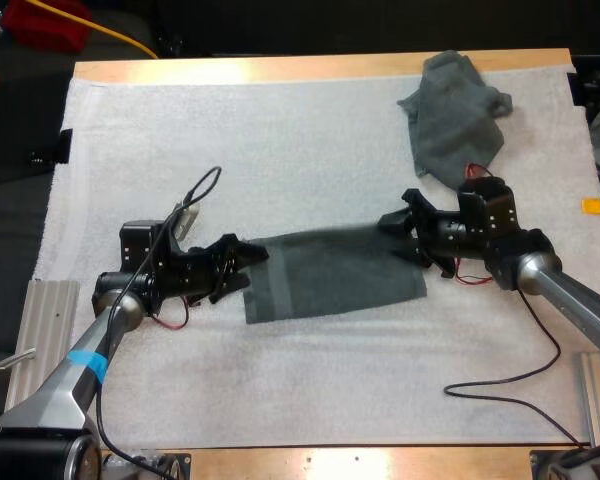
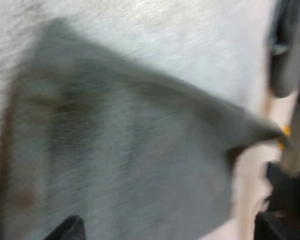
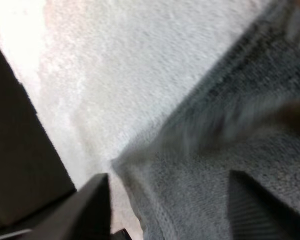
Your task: Pick towel from pile, fold and stack
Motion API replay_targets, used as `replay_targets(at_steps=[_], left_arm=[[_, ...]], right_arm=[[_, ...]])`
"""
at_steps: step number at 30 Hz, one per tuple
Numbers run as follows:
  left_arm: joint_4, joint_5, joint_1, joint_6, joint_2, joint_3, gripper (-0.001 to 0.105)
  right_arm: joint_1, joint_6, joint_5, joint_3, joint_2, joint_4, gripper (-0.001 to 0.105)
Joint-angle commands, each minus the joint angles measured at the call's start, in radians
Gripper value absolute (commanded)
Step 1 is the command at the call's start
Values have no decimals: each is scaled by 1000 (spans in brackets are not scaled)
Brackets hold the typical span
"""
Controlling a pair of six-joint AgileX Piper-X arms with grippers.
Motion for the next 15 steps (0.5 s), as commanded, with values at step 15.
replay_targets(at_steps=[15], left_arm=[[-103, 145, 1, -1, -55, -6, 65]], right_arm=[[-6, -125, -34, -4, -66, 1, 58]])
